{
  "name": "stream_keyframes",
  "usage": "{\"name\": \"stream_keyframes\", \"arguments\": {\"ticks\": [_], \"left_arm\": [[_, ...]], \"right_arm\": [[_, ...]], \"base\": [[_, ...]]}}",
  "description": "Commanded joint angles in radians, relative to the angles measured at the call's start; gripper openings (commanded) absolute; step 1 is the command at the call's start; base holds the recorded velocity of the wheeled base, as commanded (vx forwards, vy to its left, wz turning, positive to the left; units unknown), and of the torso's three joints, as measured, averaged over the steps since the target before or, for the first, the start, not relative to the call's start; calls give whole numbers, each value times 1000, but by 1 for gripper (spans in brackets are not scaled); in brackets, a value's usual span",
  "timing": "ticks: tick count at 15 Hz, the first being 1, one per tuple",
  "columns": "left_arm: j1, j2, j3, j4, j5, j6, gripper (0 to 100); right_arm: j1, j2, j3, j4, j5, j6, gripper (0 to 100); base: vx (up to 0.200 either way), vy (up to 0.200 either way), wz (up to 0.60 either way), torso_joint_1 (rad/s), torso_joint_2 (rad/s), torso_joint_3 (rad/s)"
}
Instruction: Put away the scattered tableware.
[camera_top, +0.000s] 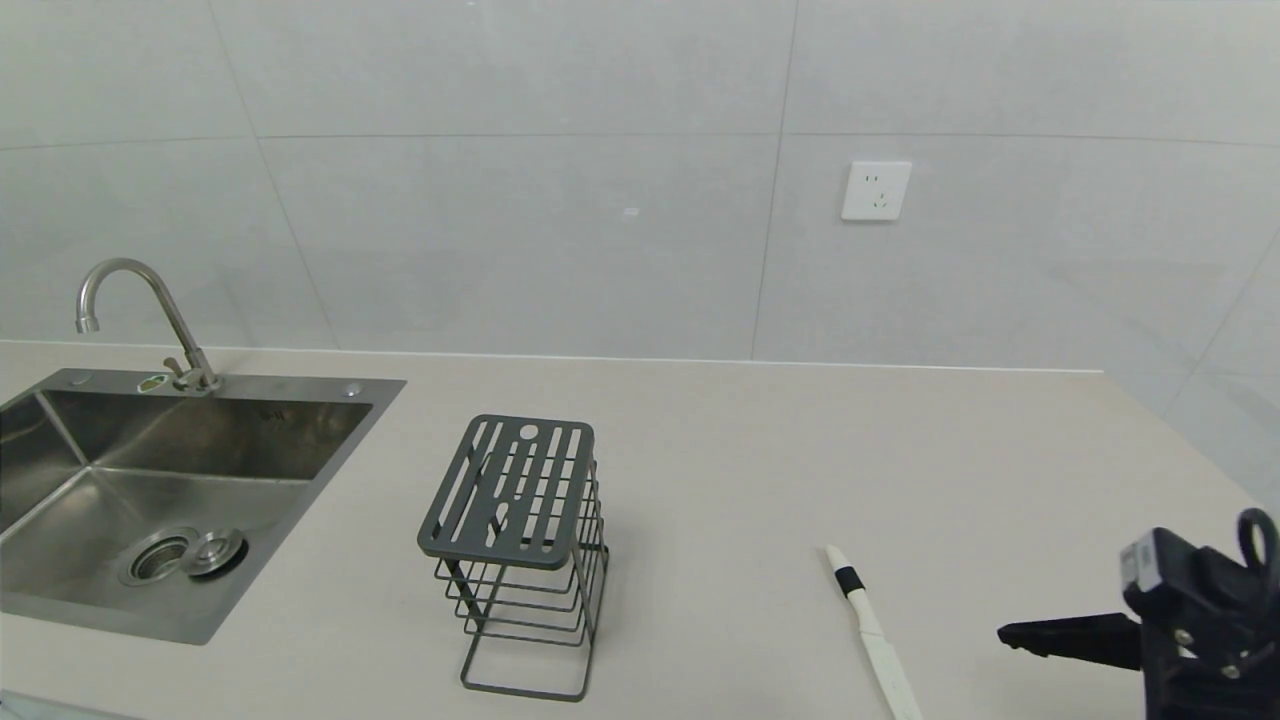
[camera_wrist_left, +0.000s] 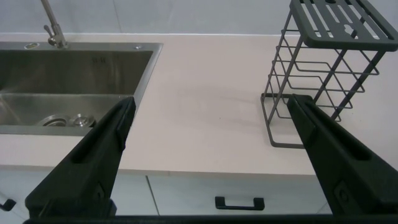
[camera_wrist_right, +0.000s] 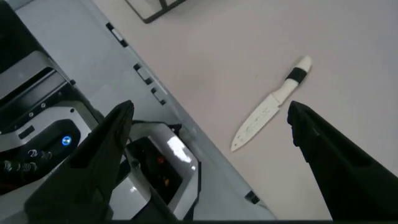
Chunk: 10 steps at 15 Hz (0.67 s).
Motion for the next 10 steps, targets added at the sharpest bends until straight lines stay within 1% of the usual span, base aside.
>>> {"name": "stream_keyframes", "arguments": {"ticks": [1,3,4,5,6,8,10], "left_arm": [[0,1,0,0,0,0,100],[0,1,0,0,0,0,100],[0,1,0,1,0,0,100],[0,1,0,1,0,0,100],[0,1,0,0,0,0,100],[0,1,0,1,0,0,100],[0,1,0,0,0,2,100]], "right_arm": [[96,178,-26,-44,-37,4,100],[119,221,-26,-93,-72,11,100],[125,236,-26,-100,-126,53,100],[125,236,-26,-100,-126,53,100],[171,246,-30,-100,-210,207,100],[217,266,-30,-100,-278,323,100],[217,339,-43,-100,-359,399,100]], "base": [[0,0,0,0,0,0],[0,0,0,0,0,0],[0,0,0,0,0,0],[0,0,0,0,0,0],[0,0,0,0,0,0],[0,0,0,0,0,0],[0,0,0,0,0,0]]}}
